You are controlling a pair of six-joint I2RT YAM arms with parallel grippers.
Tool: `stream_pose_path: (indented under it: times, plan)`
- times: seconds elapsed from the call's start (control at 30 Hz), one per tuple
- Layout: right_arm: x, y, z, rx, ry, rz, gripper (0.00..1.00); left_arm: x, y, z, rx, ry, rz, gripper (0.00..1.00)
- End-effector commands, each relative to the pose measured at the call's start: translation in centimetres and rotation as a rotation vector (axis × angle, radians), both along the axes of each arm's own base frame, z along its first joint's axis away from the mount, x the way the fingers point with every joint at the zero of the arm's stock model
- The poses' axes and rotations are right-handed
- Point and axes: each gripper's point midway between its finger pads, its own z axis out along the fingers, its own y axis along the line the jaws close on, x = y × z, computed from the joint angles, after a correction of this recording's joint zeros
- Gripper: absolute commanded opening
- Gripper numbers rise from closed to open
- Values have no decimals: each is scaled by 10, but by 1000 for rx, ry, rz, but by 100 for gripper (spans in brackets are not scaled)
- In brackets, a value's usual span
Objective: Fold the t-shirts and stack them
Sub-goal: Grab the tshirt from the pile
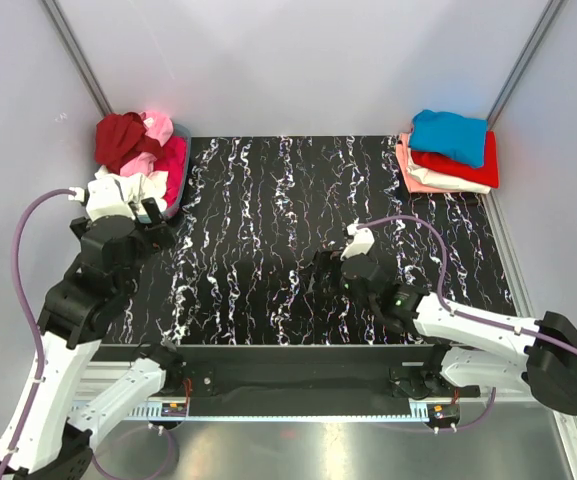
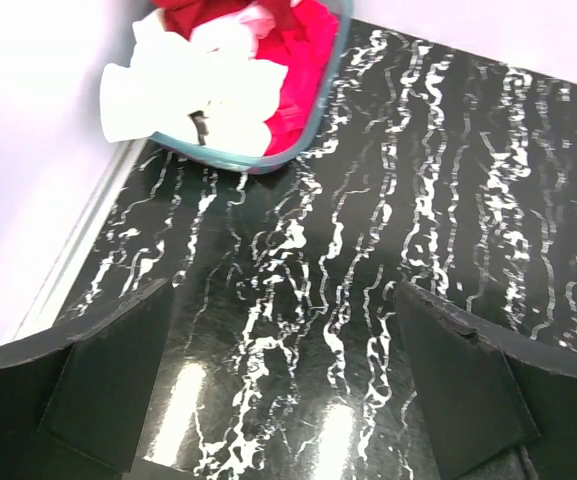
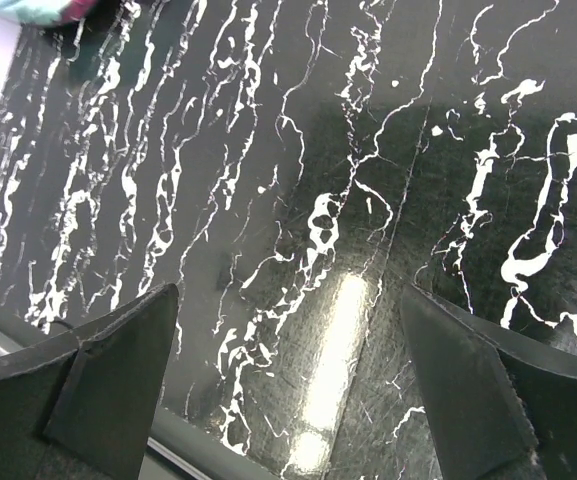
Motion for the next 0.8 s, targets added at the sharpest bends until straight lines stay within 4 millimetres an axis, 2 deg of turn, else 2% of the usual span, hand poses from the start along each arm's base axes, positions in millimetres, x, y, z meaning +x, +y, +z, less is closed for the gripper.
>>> stream_pose_path:
  times: [0.0, 0.03, 0.1, 0.13, 0.17, 0.2, 0.23, 0.27, 0.33, 0.37, 0.4, 0.43, 0.47, 0.53, 0.6, 0.63, 0.7, 0.73, 0.77]
  plan:
    - [7, 11, 14, 27, -38, 7, 100, 10, 11, 15, 26, -32, 71, 99]
    - [8, 14, 15, 25, -35, 8, 100, 13, 12, 19, 21, -36, 81, 99]
    - [8, 17, 5, -22, -7, 27, 100, 28, 12, 16, 16, -5, 90, 99]
    - [8, 23, 9, -16, -3, 44, 100, 33, 12, 22, 5, -14, 96, 99]
    - [8, 24, 6, -30, 7, 48, 100, 44, 20, 17, 7, 17, 134, 99]
    - [9, 25, -1, -50, 20, 45, 100, 52, 18, 17, -20, 25, 124, 99]
    - [12, 26, 2, -50, 20, 33, 100, 59, 21, 23, -39, 22, 131, 99]
    - [13, 24, 1, -62, 28, 17, 100, 73, 39, 13, -52, 68, 191, 99]
    - [14, 19, -7, -100, 59, -15, 100, 99, 41, -1, -118, 128, 164, 99]
    - [15, 19, -7, -104, 63, -17, 100, 103, 68, -8, -146, 143, 239, 99]
    - [15, 21, -10, -117, 69, -7, 100, 110, 75, -8, -162, 149, 257, 99]
    - [15, 22, -13, -126, 76, -7, 100, 123, 84, -26, -163, 210, 283, 99]
    - [15, 23, -13, -129, 80, -3, 100, 128, 93, -32, -169, 230, 307, 99]
    - [15, 29, -17, -144, 88, 23, 100, 145, 101, -48, -186, 261, 330, 99]
    - [13, 31, -20, -150, 92, 48, 100, 158, 112, -54, -213, 241, 353, 99]
    - [13, 33, -18, -143, 88, 54, 100, 165, 121, -66, -228, 266, 371, 99]
    - [8, 33, -18, -133, 85, 77, 100, 179, 129, -67, -238, 255, 380, 99]
    - [8, 36, -15, -114, 72, 90, 100, 189, 134, -83, -237, 290, 389, 99]
    - [8, 36, -14, -107, 70, 95, 100, 194, 141, -87, -232, 299, 398, 99]
